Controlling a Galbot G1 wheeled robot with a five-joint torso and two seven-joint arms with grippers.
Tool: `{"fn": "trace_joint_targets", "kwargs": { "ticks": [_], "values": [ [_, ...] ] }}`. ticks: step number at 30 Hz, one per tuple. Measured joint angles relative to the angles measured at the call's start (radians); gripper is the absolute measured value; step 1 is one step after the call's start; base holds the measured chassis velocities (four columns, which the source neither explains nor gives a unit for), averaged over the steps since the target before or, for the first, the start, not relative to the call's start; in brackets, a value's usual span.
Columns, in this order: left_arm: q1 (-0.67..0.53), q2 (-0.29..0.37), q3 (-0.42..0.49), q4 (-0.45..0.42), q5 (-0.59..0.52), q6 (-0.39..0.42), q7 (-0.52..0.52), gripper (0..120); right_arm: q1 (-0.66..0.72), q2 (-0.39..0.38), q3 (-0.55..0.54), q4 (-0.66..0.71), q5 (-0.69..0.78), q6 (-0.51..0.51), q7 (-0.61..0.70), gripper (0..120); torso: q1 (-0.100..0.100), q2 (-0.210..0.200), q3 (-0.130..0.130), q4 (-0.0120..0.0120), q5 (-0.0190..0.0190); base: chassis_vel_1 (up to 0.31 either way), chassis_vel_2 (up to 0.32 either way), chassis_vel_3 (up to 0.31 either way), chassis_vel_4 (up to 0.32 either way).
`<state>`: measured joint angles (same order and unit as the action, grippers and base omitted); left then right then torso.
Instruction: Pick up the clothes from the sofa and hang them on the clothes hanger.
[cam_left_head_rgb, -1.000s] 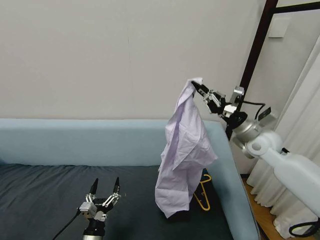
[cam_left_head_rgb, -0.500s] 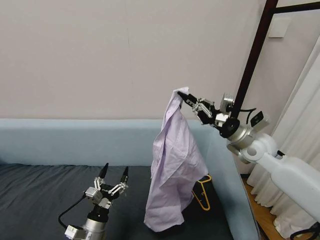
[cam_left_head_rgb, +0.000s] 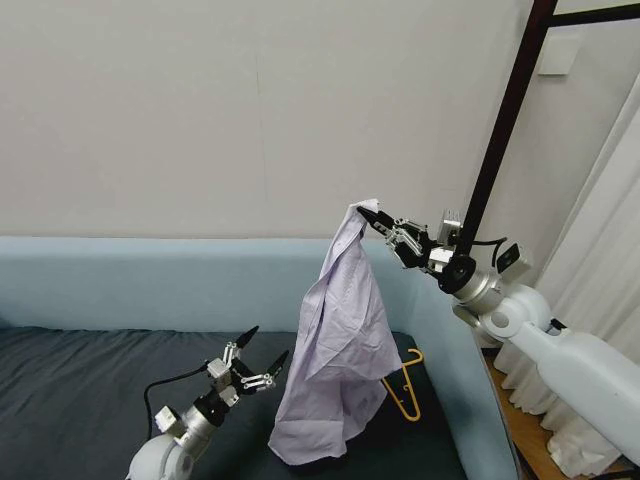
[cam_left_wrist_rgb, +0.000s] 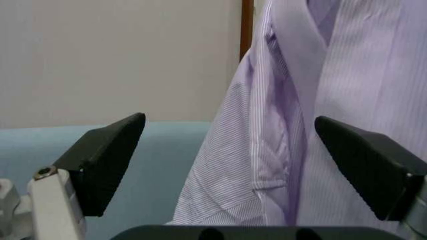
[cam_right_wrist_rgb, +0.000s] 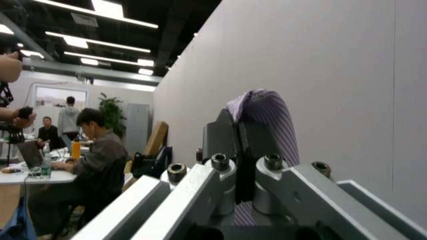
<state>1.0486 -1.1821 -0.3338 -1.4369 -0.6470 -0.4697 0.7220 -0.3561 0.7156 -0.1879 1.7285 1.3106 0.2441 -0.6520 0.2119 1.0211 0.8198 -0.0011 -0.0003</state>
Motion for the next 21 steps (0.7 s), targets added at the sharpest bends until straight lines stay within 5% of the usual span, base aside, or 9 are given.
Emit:
{"fn": "trace_joint_targets", "kwargs": {
  "ticks": [8, 21],
  "values": [
    [-0.147, -0.051, 0.074, 0.192, -0.003, -0.017, 0.059, 83, 0.016, 0.013, 0.000, -0.022, -0.003, -0.002, -0.011, 0, 0.000, 0.000, 0.000, 0.0000, 0.0003, 0.000, 0.000, 0.000, 0.000],
    [-0.181, -0.081, 0.084, 0.285, -0.003, -0.023, 0.173, 35, -0.002, 0.028, 0.015, -0.038, -0.021, -0.002, -0.015, 0, 0.000, 0.000, 0.000, 0.0001, 0.0002, 0.000, 0.000, 0.000, 0.000]
  ]
}}
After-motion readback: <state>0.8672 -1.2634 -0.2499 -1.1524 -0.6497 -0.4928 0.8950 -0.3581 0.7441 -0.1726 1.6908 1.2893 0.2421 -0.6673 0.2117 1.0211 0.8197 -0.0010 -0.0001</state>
